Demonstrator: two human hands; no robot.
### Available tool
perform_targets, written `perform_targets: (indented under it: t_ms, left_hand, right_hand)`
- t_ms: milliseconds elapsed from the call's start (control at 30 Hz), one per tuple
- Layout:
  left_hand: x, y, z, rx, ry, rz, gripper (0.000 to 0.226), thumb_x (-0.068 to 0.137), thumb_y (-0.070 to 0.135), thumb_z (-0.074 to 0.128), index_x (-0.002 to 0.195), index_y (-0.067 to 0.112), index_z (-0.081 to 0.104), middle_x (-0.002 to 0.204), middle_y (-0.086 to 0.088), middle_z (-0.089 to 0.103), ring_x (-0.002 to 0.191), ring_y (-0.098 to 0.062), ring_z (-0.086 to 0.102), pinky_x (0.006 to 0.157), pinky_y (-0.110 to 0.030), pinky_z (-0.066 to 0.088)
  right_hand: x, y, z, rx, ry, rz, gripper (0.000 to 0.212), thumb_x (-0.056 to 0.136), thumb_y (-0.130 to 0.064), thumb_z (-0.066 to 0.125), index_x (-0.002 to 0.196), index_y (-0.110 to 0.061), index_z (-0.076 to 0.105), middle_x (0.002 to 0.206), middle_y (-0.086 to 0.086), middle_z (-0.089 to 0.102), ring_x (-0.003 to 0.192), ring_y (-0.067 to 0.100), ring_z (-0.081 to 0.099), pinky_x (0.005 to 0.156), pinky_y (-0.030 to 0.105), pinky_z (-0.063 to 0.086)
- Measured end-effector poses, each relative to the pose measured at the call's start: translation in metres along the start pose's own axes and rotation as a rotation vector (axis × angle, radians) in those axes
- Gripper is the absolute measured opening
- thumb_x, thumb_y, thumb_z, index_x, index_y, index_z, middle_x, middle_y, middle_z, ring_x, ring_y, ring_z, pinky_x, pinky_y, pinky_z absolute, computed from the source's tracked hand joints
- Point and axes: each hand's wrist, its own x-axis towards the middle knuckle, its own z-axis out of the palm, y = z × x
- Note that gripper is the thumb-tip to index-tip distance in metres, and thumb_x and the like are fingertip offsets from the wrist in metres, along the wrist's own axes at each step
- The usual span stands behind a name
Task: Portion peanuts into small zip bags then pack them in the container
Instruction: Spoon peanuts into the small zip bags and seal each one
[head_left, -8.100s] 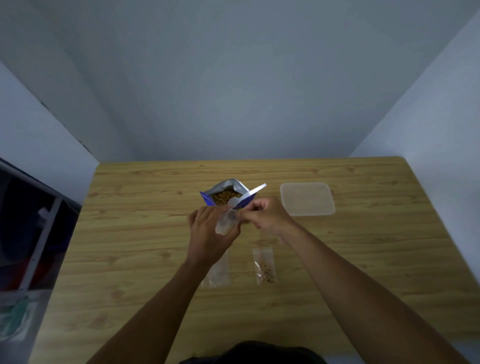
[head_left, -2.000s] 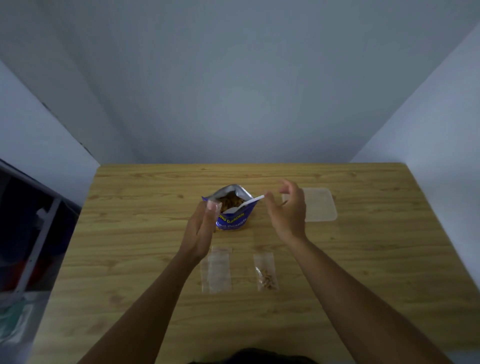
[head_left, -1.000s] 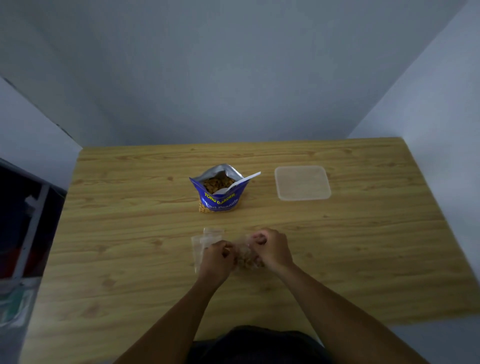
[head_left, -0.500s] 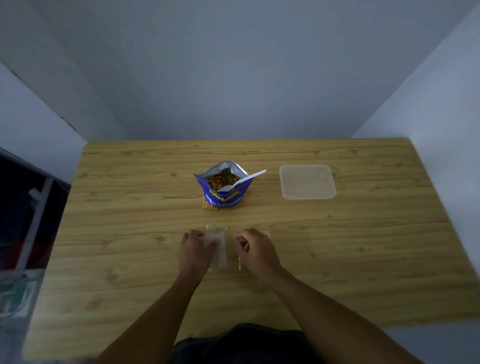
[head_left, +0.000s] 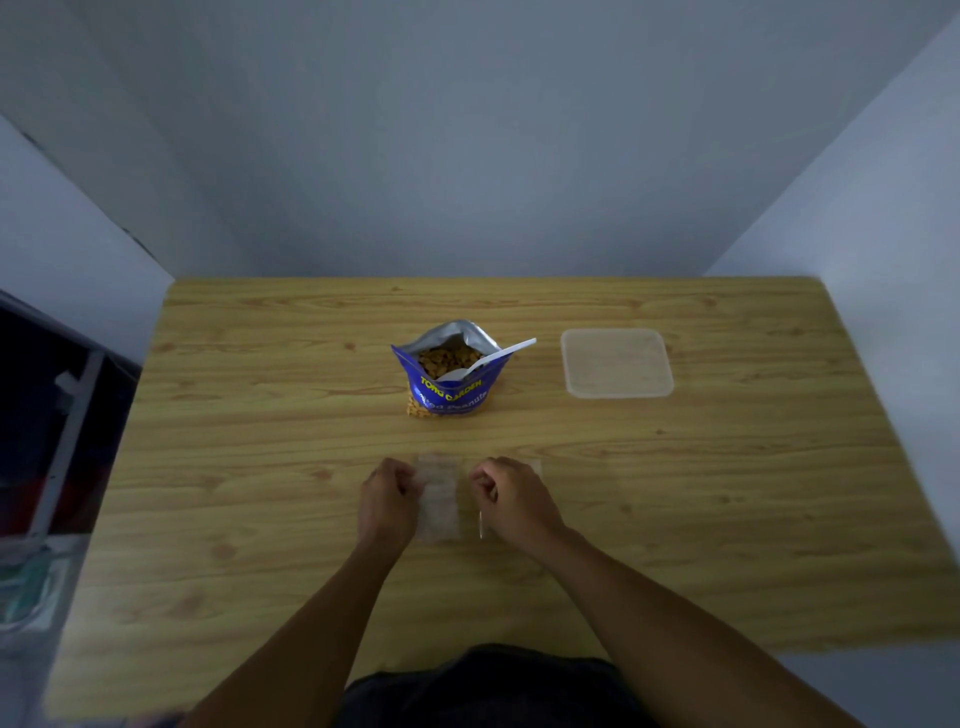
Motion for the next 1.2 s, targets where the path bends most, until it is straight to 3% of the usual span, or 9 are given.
perform_targets:
  t_ms: [300, 400, 467, 600, 800, 933, 1033, 1100, 1200]
  left_hand:
    - [-0.005, 0.0, -0.008, 0.014, -0.077, 0.126, 0.028, 0.086, 0.001, 0.065, 0.112, 0.01, 0.063, 0.076, 0.0, 0.067, 0.073, -0.021, 0.063, 0.069, -0.033, 0.051]
    - [-0.008, 0.003, -0.015, -0.017, -0.114, 0.157, 0.024, 0.087, 0.001, 0.064, 0.107, 0.014, 0.062, 0.076, 0.001, 0.063, 0.064, -0.005, 0.058, 0.063, -0.026, 0.049]
    - [-0.011, 0.007, -0.019, -0.049, -0.149, 0.193, 0.028, 0.086, -0.002, 0.065, 0.105, 0.018, 0.059, 0.075, -0.002, 0.06, 0.058, -0.004, 0.053, 0.055, -0.016, 0.041]
    - [-0.016, 0.013, -0.025, -0.112, -0.218, 0.281, 0.032, 0.086, -0.006, 0.064, 0.103, 0.019, 0.055, 0.077, -0.01, 0.058, 0.053, -0.004, 0.045, 0.054, -0.018, 0.039]
    - [-0.008, 0.028, -0.029, -0.146, -0.305, 0.375, 0.031, 0.087, -0.005, 0.063, 0.107, 0.018, 0.056, 0.077, 0.002, 0.056, 0.066, -0.009, 0.05, 0.067, -0.025, 0.046]
    - [-0.001, 0.042, -0.031, -0.167, -0.281, 0.425, 0.03, 0.087, -0.006, 0.064, 0.11, 0.012, 0.056, 0.075, 0.004, 0.053, 0.069, -0.006, 0.05, 0.073, -0.017, 0.046]
    - [0.004, 0.059, -0.033, -0.174, -0.216, 0.38, 0.025, 0.087, 0.002, 0.07, 0.107, 0.014, 0.063, 0.073, -0.002, 0.053, 0.065, -0.005, 0.047, 0.068, -0.014, 0.042]
    - [0.008, 0.071, -0.033, -0.134, -0.15, 0.357, 0.011, 0.087, 0.009, 0.072, 0.094, 0.018, 0.069, 0.072, -0.001, 0.054, 0.063, -0.006, 0.045, 0.063, -0.017, 0.039]
    - [0.013, 0.086, -0.033, -0.146, -0.112, 0.349, 0.011, 0.089, 0.012, 0.071, 0.081, 0.02, 0.069, 0.072, 0.007, 0.06, 0.063, -0.001, 0.052, 0.062, -0.016, 0.04]
  right_hand:
    - [0.003, -0.012, 0.006, -0.183, -0.128, -0.013, 0.038, 0.093, -0.032, 0.053, 0.131, -0.025, 0.055, 0.123, 0.005, 0.061, 0.11, 0.033, 0.062, 0.085, 0.042, 0.052]
    - [0.003, -0.015, 0.008, -0.181, -0.142, -0.03, 0.044, 0.094, -0.034, 0.054, 0.138, -0.033, 0.045, 0.124, 0.003, 0.056, 0.109, 0.034, 0.062, 0.085, 0.043, 0.052]
    - [0.003, -0.016, 0.009, -0.152, -0.143, -0.032, 0.04, 0.095, -0.037, 0.054, 0.134, -0.039, 0.046, 0.12, 0.0, 0.053, 0.106, 0.031, 0.063, 0.084, 0.042, 0.052]
    - [0.01, -0.015, 0.001, -0.098, -0.133, -0.019, 0.024, 0.096, -0.04, 0.06, 0.119, -0.035, 0.061, 0.113, -0.006, 0.049, 0.101, 0.021, 0.064, 0.082, 0.034, 0.05]
    - [0.023, -0.017, -0.023, 0.012, -0.222, -0.116, 0.036, 0.092, -0.02, 0.068, 0.125, -0.034, 0.061, 0.121, -0.007, 0.044, 0.104, 0.013, 0.06, 0.087, 0.033, 0.051]
    - [0.031, -0.015, -0.04, 0.101, -0.151, -0.151, 0.012, 0.089, -0.01, 0.071, 0.098, -0.016, 0.076, 0.098, -0.004, 0.059, 0.087, 0.012, 0.064, 0.081, 0.027, 0.05]
    - [0.035, -0.02, -0.058, 0.22, -0.138, -0.057, 0.009, 0.089, -0.011, 0.072, 0.093, -0.016, 0.078, 0.078, -0.015, 0.068, 0.069, -0.009, 0.06, 0.069, 0.013, 0.044]
    - [0.037, -0.02, -0.065, 0.3, -0.111, 0.005, 0.013, 0.089, -0.014, 0.073, 0.084, -0.027, 0.075, 0.064, -0.02, 0.068, 0.06, -0.01, 0.058, 0.064, 0.016, 0.047]
    - [0.039, -0.023, -0.079, 0.427, -0.081, 0.065, 0.017, 0.088, -0.014, 0.074, 0.079, -0.029, 0.073, 0.071, -0.009, 0.074, 0.064, 0.005, 0.063, 0.065, 0.033, 0.054]
